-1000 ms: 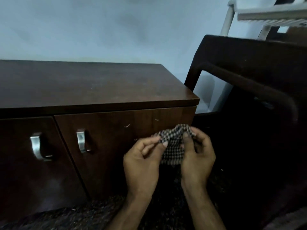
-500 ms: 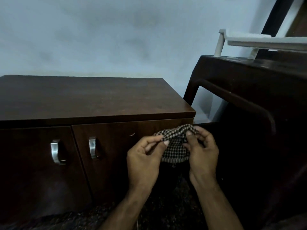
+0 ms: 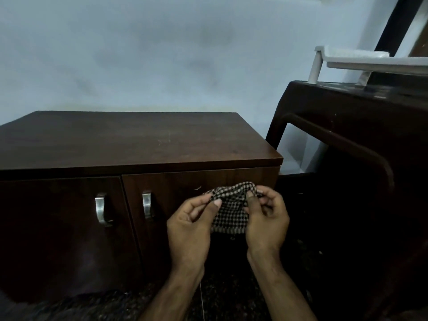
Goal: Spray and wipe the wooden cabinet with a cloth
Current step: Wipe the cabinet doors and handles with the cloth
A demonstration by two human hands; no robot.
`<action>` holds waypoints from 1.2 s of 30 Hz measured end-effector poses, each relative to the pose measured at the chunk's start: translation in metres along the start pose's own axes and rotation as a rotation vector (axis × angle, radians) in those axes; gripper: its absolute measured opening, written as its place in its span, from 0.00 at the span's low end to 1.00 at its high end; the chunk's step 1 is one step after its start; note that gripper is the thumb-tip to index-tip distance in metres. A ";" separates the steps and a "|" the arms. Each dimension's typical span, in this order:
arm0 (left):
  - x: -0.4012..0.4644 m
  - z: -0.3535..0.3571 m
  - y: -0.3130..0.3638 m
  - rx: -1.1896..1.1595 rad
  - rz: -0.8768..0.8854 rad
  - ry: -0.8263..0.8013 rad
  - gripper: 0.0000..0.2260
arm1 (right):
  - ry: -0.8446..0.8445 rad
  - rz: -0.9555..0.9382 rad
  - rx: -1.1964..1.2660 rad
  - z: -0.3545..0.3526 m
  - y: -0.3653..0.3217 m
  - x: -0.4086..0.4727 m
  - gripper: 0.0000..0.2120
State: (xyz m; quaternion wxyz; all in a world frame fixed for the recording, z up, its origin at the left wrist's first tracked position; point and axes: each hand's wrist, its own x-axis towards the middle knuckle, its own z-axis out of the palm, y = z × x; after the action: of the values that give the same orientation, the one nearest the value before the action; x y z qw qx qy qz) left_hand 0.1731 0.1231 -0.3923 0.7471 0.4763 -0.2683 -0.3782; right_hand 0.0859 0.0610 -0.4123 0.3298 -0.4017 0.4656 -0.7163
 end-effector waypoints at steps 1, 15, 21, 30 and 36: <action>-0.001 -0.001 -0.001 -0.012 -0.010 0.011 0.07 | 0.007 0.011 -0.017 0.001 -0.001 -0.001 0.15; 0.007 -0.015 0.021 -0.088 0.065 0.080 0.07 | -0.049 -0.042 -0.038 0.022 -0.019 -0.020 0.10; 0.010 -0.018 0.023 -0.063 0.156 0.099 0.08 | -0.163 -0.195 -0.016 0.046 -0.041 -0.027 0.06; 0.004 -0.032 0.012 0.004 0.145 0.111 0.08 | -0.226 -0.247 -0.120 0.037 -0.022 -0.046 0.11; 0.014 -0.042 0.016 0.068 0.288 0.045 0.09 | -0.329 -0.302 -0.051 0.037 -0.024 -0.041 0.14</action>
State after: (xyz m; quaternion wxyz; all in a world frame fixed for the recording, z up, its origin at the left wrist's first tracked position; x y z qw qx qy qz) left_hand 0.2179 0.1373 -0.3939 0.7829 0.4661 -0.3298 -0.2472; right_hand 0.1351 0.0887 -0.3914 0.2801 -0.5865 0.3579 -0.6704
